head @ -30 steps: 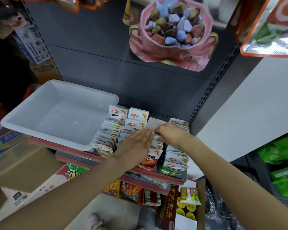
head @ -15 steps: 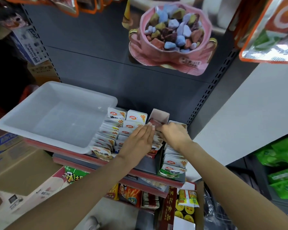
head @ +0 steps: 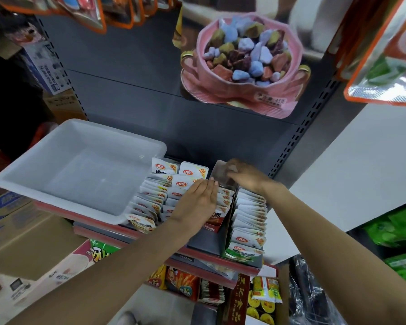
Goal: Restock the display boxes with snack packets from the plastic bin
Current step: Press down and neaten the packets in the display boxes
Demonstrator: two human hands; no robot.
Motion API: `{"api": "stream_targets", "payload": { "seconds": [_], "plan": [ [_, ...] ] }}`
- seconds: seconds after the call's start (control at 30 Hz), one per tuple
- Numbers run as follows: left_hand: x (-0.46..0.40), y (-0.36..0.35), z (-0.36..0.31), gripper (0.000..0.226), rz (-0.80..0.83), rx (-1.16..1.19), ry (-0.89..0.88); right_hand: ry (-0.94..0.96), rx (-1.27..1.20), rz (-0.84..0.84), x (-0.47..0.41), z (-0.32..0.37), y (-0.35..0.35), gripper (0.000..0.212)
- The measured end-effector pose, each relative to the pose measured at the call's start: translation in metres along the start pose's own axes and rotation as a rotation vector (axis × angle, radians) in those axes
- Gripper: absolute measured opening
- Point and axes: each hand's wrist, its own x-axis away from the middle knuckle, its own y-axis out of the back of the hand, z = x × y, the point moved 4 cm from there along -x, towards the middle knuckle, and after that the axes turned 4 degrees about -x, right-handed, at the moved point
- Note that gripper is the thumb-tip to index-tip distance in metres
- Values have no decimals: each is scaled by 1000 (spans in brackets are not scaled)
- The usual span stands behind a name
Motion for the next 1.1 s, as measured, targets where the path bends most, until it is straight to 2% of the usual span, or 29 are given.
{"api": "stream_targets", "payload": {
  "seconds": [0.07, 0.1, 0.2, 0.23, 0.47, 0.6, 0.77, 0.9, 1.1],
  "plan": [
    [-7, 2, 0, 66, 5, -16, -11, -35, 92, -25, -10, -10, -1, 54],
    [-9, 3, 1, 68, 8, -22, -13, -39, 133, -12, -15, -13, -3, 52],
    [-12, 2, 3, 70, 0, 32, 2, -24, 188, -31, -27, -14, -4, 25],
    [-12, 2, 4, 69, -4, 39, 4, -22, 194, -30, -29, -13, -3, 24],
    [4, 7, 5, 66, -13, 121, -25, 60, 215, 100, -19, -4, -12, 36],
    [12, 19, 8, 82, -73, 117, -51, 91, 249, 98, -14, -2, -8, 31],
    [16, 19, 9, 64, -86, 121, -69, 120, 365, 77, -1, 0, -16, 34],
    [23, 19, 10, 54, -220, 170, -115, 154, 298, 35, 13, -2, -18, 34],
    [35, 15, 11, 63, -252, 159, -109, 222, 345, 120, 31, -4, -32, 26]
  ]
}}
